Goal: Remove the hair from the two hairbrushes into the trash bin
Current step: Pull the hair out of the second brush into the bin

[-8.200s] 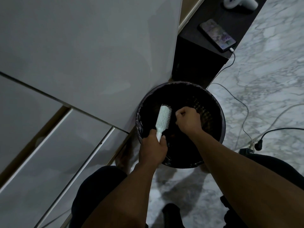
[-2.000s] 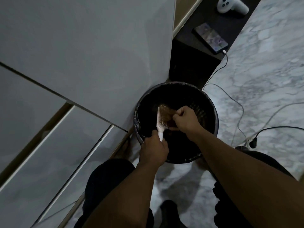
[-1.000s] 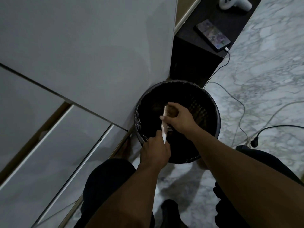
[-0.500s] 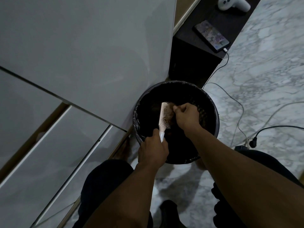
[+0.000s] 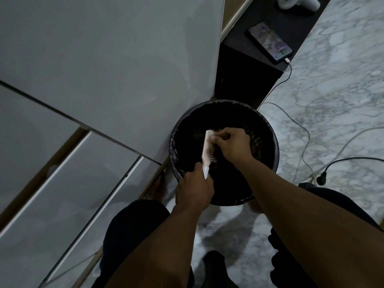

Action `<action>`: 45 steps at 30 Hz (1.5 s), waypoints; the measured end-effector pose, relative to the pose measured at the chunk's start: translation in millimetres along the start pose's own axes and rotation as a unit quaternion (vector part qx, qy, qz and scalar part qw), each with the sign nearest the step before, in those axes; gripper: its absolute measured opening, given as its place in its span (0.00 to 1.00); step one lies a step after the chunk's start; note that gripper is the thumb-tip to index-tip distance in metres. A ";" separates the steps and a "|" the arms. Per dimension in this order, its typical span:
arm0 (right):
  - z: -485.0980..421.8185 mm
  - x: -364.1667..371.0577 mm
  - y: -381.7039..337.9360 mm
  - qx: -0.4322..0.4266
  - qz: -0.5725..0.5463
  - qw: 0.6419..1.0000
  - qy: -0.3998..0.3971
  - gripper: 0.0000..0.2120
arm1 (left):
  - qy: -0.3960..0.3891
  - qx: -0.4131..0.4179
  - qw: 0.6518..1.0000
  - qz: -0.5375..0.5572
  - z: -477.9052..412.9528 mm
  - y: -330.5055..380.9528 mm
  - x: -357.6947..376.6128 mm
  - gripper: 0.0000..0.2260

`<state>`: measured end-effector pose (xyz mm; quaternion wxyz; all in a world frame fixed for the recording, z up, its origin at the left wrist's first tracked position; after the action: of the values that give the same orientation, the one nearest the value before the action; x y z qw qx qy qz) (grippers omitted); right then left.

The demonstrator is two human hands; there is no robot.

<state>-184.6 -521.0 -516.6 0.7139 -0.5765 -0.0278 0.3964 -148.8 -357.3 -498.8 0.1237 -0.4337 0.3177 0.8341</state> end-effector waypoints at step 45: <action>1.3 2.6 13.6 0.196 -0.091 0.968 -0.127 0.15 | 0.019 -0.082 0.996 0.024 -2.7 -4.4 -6.2 0.11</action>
<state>-190.8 -518.0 -528.8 0.8367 -0.3651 -0.0928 0.3976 -141.2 -355.2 -496.8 0.0613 -0.4504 0.2607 0.8517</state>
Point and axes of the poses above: each hand's wrist, its own z-axis away from the middle knuckle, its own x-axis out of the palm, y = z × x, the point moved 4 cm from there along -z, towards the middle knuckle, and after that the axes turned 3 degrees about -z, right-handed, at the moved point
